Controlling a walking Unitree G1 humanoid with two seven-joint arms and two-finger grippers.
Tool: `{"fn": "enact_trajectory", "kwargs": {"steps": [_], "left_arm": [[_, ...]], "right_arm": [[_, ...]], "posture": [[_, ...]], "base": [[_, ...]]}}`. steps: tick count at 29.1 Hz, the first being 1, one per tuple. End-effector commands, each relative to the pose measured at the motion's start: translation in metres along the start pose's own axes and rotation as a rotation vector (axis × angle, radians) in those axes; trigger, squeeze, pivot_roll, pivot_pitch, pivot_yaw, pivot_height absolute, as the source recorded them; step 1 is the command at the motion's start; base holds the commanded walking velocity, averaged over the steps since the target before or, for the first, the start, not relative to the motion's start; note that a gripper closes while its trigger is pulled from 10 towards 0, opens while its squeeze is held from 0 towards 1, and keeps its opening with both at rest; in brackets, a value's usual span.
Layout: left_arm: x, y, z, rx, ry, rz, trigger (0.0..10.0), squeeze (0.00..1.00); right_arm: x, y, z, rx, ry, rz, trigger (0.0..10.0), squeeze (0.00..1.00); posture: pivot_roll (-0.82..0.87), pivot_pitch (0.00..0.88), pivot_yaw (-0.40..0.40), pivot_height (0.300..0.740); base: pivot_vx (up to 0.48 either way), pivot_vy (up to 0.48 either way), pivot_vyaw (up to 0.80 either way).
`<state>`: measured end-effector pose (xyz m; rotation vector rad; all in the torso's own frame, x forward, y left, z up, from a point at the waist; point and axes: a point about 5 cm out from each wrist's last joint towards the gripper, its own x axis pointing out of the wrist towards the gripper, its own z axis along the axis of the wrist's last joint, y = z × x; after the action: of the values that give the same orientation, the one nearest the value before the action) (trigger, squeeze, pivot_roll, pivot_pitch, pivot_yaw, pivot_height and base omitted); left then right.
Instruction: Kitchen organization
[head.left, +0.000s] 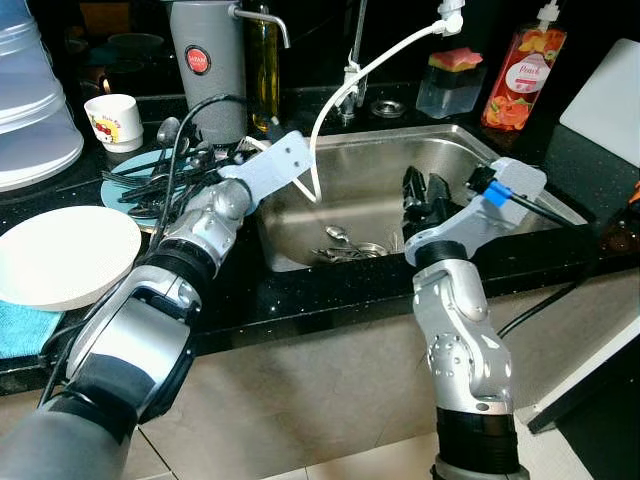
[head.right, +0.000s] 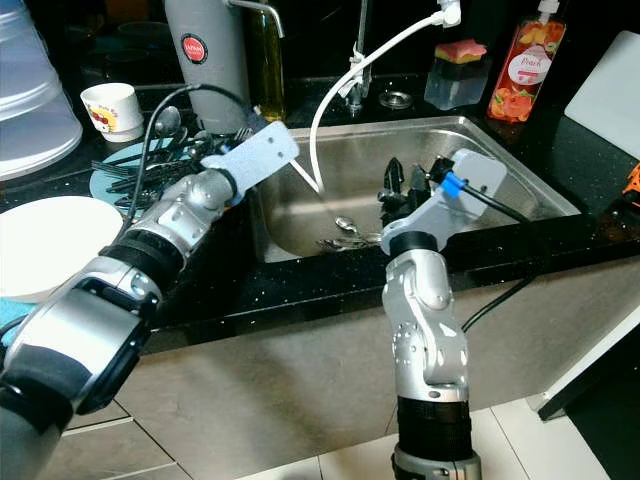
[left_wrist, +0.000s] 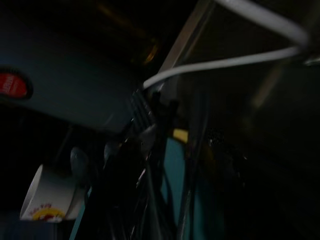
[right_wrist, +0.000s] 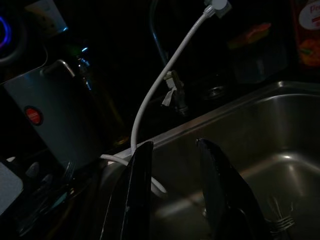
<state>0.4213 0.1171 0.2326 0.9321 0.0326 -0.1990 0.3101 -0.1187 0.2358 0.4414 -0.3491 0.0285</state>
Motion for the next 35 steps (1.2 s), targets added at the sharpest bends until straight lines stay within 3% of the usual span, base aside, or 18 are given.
{"fn": "enact_trajectory", "kwargs": {"steps": [1,3,4,5,16,20,23,26,28,35], "left_arm": [[0.000,0.013,-0.002,0.014,0.020,0.037,10.0,0.00],[0.000,0.014,-0.002,0.013,0.021,0.037,10.0,0.00],[0.000,0.017,-0.002,0.016,0.019,0.048,9.4,0.00],[0.000,0.020,-0.002,0.012,0.023,0.060,10.0,0.00],[-0.001,0.026,-0.018,-0.076,0.113,-0.009,10.0,0.00],[-0.001,0.022,-0.021,-0.078,0.125,-0.072,10.0,0.00],[-0.001,0.024,-0.018,-0.059,0.094,-0.058,10.0,0.00],[-0.001,0.026,-0.015,-0.086,0.084,-0.067,10.0,0.00],[-0.001,0.024,-0.016,-0.147,0.107,-0.128,10.0,0.00],[-0.004,0.018,-0.033,-0.082,0.204,-0.173,10.0,0.00]], "right_arm": [[-0.002,0.001,-0.006,0.022,0.019,-0.004,10.0,0.00],[-0.001,0.002,-0.006,0.024,0.021,-0.002,10.0,0.00],[-0.001,0.002,-0.007,0.025,0.024,0.001,10.0,0.00],[-0.001,0.002,-0.007,0.025,0.028,0.006,10.0,0.00],[0.001,0.006,-0.007,0.033,0.033,0.022,10.0,0.00],[0.001,0.008,-0.009,0.034,0.041,0.034,10.0,0.00],[0.000,0.009,-0.010,0.037,0.040,0.035,10.0,0.00],[-0.001,0.009,-0.010,0.039,0.043,0.033,10.0,0.00],[-0.002,0.008,-0.011,0.039,0.050,0.032,10.0,0.00],[-0.001,0.009,-0.011,0.041,0.047,0.034,10.0,0.00]], "posture": [[0.18,0.000,-0.005,0.740],[0.18,0.000,-0.005,0.740],[0.19,0.002,-0.009,0.740],[0.19,0.002,-0.013,0.740],[0.19,0.010,-0.031,0.740],[0.19,0.008,-0.031,0.740],[0.19,0.007,-0.029,0.740],[0.19,0.010,-0.033,0.740],[0.20,0.013,-0.034,0.740],[0.19,0.013,-0.034,0.740]], "base": [[0.000,0.000,0.00],[0.000,0.000,0.00],[0.000,0.000,0.00],[0.000,0.000,0.00],[0.000,0.000,0.00],[0.000,0.000,0.00],[0.000,0.000,0.00],[0.000,0.000,0.00],[0.000,0.000,0.00],[0.000,0.000,0.00]]}}
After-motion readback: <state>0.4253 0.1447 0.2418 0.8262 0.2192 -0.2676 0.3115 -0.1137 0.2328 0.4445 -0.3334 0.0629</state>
